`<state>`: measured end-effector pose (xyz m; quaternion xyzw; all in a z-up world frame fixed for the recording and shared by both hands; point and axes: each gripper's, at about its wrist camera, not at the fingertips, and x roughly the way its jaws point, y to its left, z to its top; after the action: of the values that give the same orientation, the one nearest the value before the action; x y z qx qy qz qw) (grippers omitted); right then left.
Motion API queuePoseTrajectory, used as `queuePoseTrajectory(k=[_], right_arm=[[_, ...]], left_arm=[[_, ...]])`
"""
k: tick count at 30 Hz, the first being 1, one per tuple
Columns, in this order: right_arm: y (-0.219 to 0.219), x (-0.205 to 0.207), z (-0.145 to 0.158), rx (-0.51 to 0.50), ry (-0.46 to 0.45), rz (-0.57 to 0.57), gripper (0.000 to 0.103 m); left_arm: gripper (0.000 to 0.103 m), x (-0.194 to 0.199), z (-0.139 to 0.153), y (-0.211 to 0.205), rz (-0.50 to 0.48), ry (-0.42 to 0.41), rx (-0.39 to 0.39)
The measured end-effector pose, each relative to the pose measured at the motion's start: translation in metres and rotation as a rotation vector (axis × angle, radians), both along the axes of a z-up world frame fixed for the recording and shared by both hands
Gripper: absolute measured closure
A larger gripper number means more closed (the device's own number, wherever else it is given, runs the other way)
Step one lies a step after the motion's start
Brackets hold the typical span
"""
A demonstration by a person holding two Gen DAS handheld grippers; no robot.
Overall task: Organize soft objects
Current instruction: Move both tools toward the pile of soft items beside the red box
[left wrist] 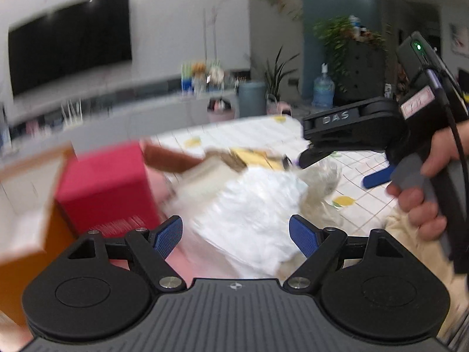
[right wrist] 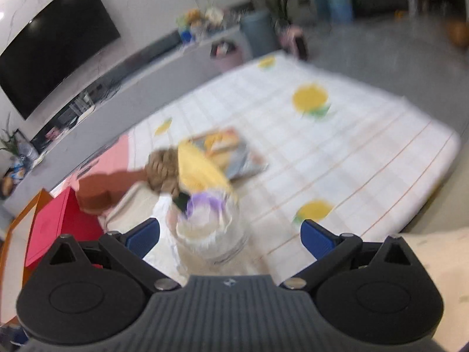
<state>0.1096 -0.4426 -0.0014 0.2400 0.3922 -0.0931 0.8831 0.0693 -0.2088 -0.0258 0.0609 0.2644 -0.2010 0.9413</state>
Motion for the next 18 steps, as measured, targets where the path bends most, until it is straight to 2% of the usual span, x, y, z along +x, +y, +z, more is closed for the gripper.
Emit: queuePoseTrajectory(k=[2, 4, 6, 10, 13, 15, 18], right_arm=[[0.006, 0.008, -0.009, -0.03, 0.025, 0.008, 0.003], [0.007, 0.012, -0.011, -0.066, -0.003, 0.014, 0.003], [0.004, 0.016, -0.012, -0.059, -0.025, 0.028, 0.005], [-0.005, 0.02, -0.022, -0.004, -0.019, 0.043, 0.026], [-0.018, 0.014, -0.024, 0.092, -0.036, 0.002, 0.042], [-0.025, 0.011, -0.023, 0.128, -0.035, -0.04, 0.046], [-0.025, 0.007, -0.017, 0.07, -0.033, -0.05, 0.048]], left_arm=[[0.006, 0.007, -0.008, -0.008, 0.019, 0.051, -0.041], [0.006, 0.015, -0.012, -0.013, 0.052, 0.099, -0.077], [0.006, 0.025, -0.012, -0.014, 0.094, 0.148, -0.146], [0.006, 0.049, -0.013, -0.009, 0.197, 0.26, -0.28], [0.006, 0.069, -0.014, -0.012, 0.266, 0.346, -0.298], [0.006, 0.076, -0.016, -0.015, 0.269, 0.369, -0.313], [0.006, 0.087, -0.019, -0.026, 0.274, 0.402, -0.328]])
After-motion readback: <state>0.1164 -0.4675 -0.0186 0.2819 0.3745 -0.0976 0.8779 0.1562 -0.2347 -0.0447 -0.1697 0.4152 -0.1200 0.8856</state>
